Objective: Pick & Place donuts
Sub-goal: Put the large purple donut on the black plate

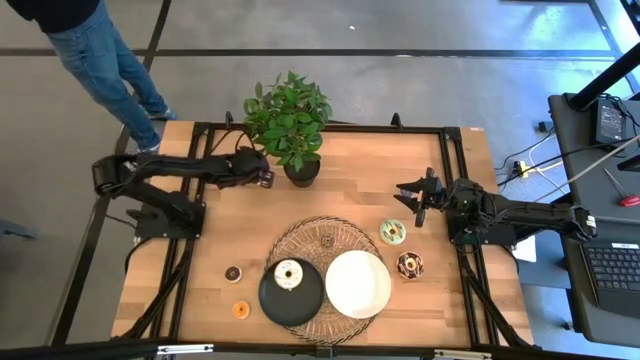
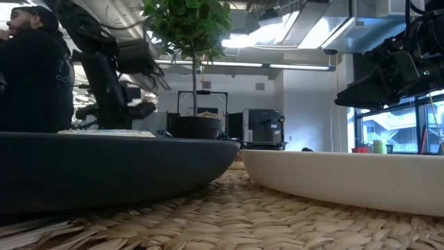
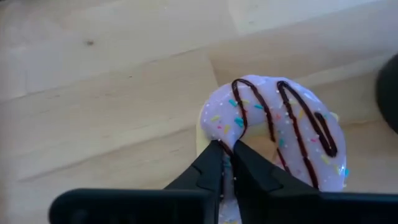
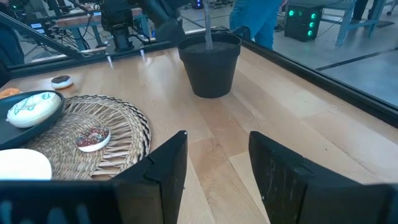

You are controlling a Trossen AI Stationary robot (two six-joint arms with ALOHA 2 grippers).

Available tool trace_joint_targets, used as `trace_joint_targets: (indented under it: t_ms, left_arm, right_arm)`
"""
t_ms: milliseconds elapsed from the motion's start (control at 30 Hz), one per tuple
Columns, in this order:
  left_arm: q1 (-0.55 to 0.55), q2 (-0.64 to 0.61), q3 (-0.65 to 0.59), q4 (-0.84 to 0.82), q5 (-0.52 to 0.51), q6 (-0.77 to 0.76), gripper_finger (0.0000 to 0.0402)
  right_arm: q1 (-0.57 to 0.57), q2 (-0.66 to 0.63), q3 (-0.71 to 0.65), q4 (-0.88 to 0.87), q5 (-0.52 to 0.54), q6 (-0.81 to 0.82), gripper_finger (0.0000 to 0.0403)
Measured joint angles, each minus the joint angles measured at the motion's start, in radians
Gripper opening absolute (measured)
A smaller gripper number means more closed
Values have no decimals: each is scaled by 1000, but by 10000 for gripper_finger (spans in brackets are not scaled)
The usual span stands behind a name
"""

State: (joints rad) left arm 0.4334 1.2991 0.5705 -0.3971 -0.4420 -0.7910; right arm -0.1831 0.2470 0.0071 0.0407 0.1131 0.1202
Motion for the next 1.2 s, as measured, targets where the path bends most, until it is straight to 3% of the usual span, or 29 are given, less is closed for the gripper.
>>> trace_joint_targets:
  t_ms: [133, 267, 433, 633, 833, 900, 1200]
  left_arm:
    - [-34, -102, 0, -94, 39, -6, 19]
    - [-139, -184, 0, -152, 122, 3, 19]
    - [-371, -213, 0, -91, 203, 10, 19]
    - [-680, -195, 0, 88, 186, -5, 19]
    - [-922, -98, 6, 436, 79, 58, 19]
    - [-970, -45, 40, 475, 73, 73, 19]
    - [-1053, 229, 363, 207, 100, 81, 19]
  right_arm:
    - [0, 0, 0, 0, 0, 1, 173]
    - [0, 0, 0, 0, 0, 1, 173]
    - [0, 0, 0, 0, 0, 0, 173]
    - [0, 0, 0, 0, 0, 3, 173]
    - [0, 0, 0, 0, 0, 4, 173]
    - [0, 0, 0, 0, 1, 4, 173]
    - [0, 0, 0, 3, 26, 2, 173]
